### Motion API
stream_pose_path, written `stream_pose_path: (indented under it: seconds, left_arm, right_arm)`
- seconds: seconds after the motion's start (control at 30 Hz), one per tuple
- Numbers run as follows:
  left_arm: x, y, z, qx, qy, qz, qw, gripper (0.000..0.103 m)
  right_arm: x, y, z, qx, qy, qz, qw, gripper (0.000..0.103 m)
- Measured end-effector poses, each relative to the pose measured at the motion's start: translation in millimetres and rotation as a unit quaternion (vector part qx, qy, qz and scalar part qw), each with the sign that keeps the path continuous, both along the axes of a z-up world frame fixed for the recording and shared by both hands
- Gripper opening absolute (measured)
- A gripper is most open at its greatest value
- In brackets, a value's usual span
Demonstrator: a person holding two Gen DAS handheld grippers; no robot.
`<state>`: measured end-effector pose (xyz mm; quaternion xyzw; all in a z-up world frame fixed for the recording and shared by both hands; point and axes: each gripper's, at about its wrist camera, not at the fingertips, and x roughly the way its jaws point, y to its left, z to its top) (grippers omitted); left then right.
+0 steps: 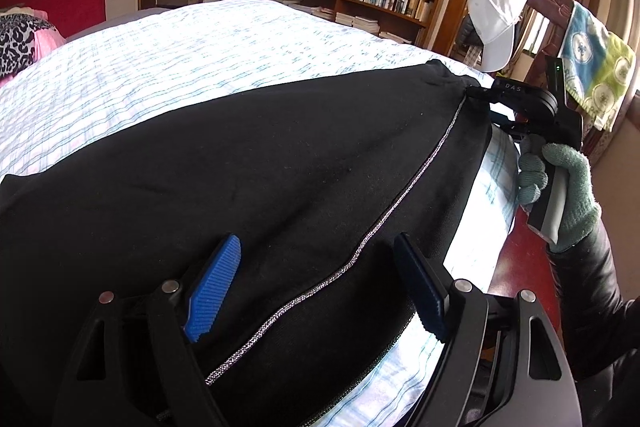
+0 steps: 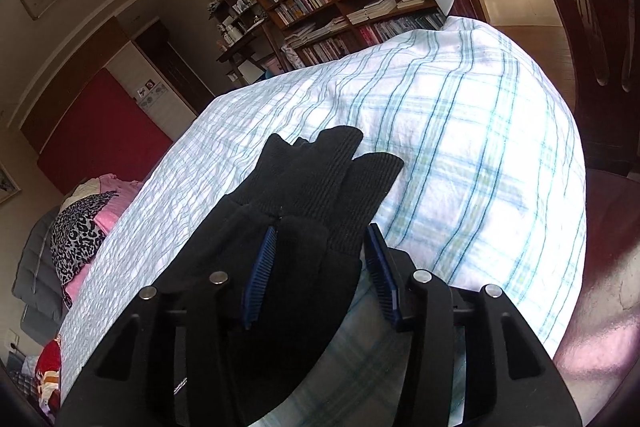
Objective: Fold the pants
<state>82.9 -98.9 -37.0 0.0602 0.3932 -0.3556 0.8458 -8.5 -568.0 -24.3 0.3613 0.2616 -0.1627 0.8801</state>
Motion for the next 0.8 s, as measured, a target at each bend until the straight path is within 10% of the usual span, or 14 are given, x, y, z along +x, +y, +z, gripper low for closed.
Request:
stream_pose_path:
  seconds: [0.23,0.8]
  left_arm:
    - [4,11,8,-0.033,0.033,0.003,0.9989,0.078]
    - [20,86,40,-0.116,0.033,0.094,0.9882,0.078]
  right_arm:
    - [5,6,15,-0.019,-0.011,0.015,1.0,0.023]
    - [17,141,120,-0.147,-0.134,0.179,0.963,0.019]
